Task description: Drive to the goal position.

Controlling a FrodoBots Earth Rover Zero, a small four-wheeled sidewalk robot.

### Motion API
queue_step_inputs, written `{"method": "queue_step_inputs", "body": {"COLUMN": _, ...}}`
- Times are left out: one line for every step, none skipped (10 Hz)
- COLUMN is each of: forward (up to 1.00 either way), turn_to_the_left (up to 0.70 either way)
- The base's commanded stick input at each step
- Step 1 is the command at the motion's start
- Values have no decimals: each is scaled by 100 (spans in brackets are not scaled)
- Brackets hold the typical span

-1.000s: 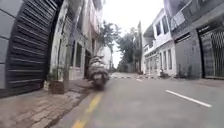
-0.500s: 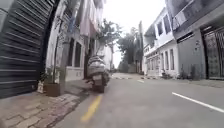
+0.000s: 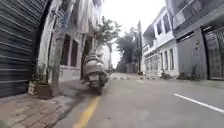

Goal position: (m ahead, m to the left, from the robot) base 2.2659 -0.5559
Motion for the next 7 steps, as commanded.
{"method": "queue_step_inputs", "body": {"forward": 50, "turn_to_the_left": -47}}
{"method": "queue_step_inputs", "body": {"forward": 50, "turn_to_the_left": -27}}
{"method": "queue_step_inputs", "body": {"forward": 50, "turn_to_the_left": 0}}
{"method": "queue_step_inputs", "body": {"forward": 50, "turn_to_the_left": 0}}
{"method": "queue_step_inputs", "body": {"forward": 50, "turn_to_the_left": 0}}
{"method": "queue_step_inputs", "body": {"forward": 50, "turn_to_the_left": 0}}
{"method": "queue_step_inputs", "body": {"forward": 50, "turn_to_the_left": 0}}
